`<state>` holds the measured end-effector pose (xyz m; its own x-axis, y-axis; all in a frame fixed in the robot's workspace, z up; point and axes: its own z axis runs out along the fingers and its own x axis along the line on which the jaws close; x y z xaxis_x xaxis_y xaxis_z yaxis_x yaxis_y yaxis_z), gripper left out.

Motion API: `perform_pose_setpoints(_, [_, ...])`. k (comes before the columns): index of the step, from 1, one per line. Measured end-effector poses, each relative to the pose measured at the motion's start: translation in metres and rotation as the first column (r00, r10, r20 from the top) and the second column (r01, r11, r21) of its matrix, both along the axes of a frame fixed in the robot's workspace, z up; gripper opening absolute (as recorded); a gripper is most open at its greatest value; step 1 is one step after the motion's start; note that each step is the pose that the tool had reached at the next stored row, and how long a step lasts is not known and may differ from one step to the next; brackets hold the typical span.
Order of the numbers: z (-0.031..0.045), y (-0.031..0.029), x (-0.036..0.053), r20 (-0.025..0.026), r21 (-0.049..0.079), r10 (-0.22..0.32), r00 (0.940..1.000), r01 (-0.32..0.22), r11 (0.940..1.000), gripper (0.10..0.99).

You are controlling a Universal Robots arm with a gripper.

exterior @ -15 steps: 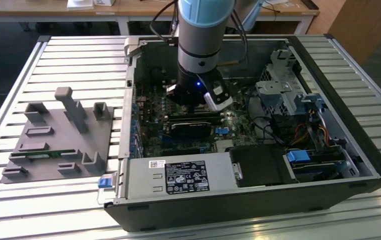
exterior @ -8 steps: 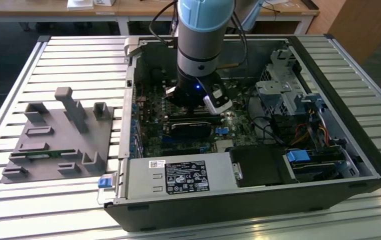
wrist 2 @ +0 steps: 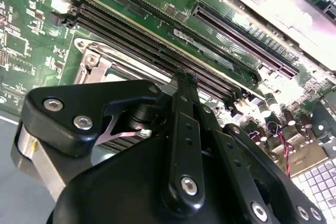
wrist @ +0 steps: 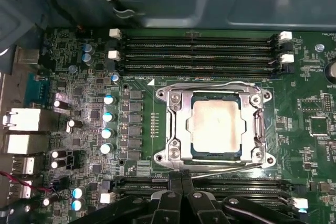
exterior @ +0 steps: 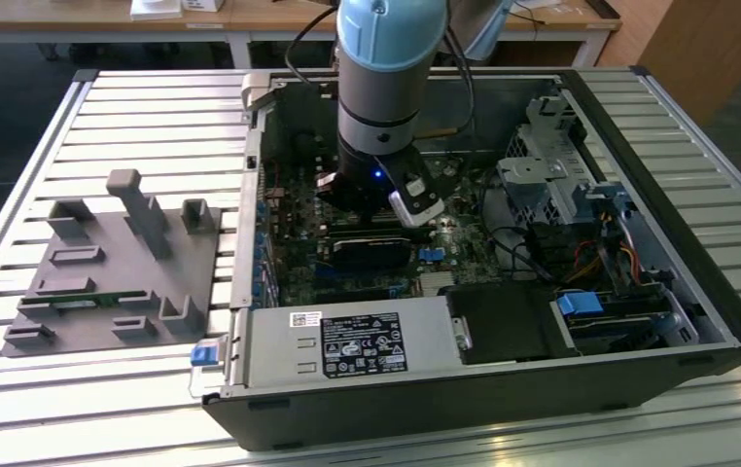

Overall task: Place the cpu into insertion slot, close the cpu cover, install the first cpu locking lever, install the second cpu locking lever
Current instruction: 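Install the second cpu locking lever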

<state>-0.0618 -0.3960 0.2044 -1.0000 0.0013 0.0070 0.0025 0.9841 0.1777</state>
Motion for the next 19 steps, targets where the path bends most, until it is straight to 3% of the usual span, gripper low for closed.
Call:
perform_pose_setpoints(7, [-0.0003,-0.0048,-0.0049,0.0037,0.017,0.0,1.0,0.0,0.9999,0.106])
perform_pose_setpoints(19, [-0.0031,-0.005,-0.0111,0.0073,0.035,0.0,1.0,0.0,0.9994,0.106])
